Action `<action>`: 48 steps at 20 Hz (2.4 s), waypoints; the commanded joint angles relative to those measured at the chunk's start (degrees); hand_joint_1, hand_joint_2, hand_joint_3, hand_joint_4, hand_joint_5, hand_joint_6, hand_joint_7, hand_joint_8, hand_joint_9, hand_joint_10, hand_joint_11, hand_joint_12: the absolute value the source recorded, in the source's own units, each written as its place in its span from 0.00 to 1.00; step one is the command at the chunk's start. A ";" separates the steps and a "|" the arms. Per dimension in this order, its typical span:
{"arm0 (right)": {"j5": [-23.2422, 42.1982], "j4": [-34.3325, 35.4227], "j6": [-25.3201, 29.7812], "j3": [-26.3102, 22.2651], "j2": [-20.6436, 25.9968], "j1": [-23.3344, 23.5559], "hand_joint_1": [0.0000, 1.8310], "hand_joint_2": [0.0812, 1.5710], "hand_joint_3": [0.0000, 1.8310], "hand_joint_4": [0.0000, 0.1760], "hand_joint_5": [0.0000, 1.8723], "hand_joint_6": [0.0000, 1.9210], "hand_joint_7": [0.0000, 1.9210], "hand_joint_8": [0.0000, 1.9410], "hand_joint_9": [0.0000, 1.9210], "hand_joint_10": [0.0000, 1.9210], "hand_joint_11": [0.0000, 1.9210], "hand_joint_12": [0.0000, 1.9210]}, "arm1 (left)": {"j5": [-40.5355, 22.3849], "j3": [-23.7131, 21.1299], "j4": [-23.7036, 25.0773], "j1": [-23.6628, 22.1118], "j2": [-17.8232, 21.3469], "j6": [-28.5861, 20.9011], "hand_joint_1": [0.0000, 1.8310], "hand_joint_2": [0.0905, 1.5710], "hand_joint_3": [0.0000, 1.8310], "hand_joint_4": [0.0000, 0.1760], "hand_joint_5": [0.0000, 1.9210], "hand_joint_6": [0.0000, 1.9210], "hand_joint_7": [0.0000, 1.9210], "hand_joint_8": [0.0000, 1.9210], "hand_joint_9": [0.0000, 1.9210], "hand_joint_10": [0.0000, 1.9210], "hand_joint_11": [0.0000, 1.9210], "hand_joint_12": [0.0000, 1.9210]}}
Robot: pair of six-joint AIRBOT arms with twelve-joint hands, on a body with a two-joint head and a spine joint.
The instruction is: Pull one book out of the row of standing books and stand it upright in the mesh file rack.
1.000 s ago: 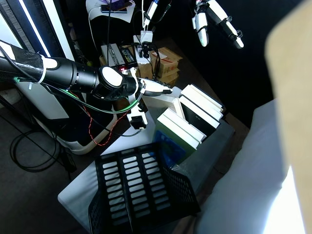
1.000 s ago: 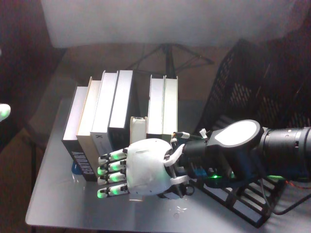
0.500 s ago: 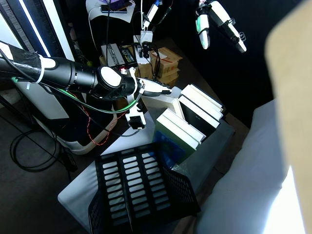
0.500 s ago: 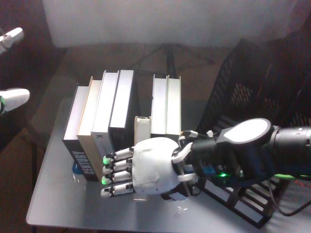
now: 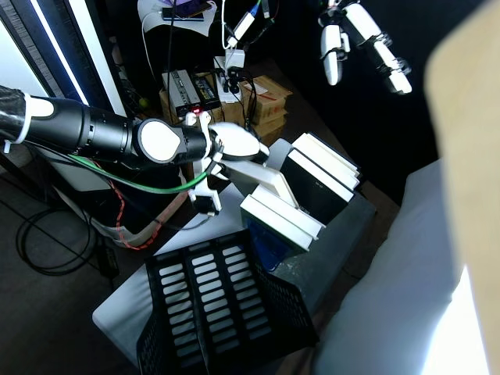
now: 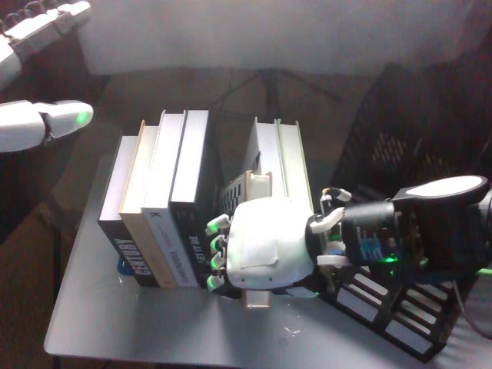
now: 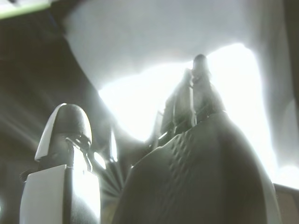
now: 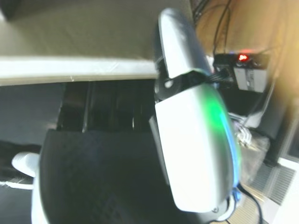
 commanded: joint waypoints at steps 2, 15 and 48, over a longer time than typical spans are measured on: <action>-2.34 0.76 -0.43 0.56 2.03 -0.25 0.75 0.70 0.00 0.00 0.45 0.59 0.55 0.46 0.43 0.69 0.25 0.85 | -6.15 0.51 -1.14 -0.95 0.12 -0.17 0.43 0.78 0.00 0.36 0.02 0.00 0.00 0.00 0.00 0.00 0.00 0.00; -2.68 1.08 -0.56 1.21 2.07 0.03 0.75 0.71 0.00 0.00 0.43 0.61 0.52 0.50 0.45 0.69 0.29 0.87 | -6.64 0.80 -2.07 -0.61 -0.36 -0.17 0.44 0.77 0.00 0.32 0.03 0.01 0.00 0.00 0.00 0.00 0.00 0.00; 6.81 10.95 8.64 -2.13 14.05 5.51 0.74 0.76 0.00 0.00 0.42 0.59 0.39 0.69 0.41 0.81 0.36 0.95 | -5.09 2.56 -0.19 -3.38 -3.93 -0.17 0.37 0.81 0.01 0.24 0.02 0.00 0.00 0.00 0.00 0.00 0.00 0.00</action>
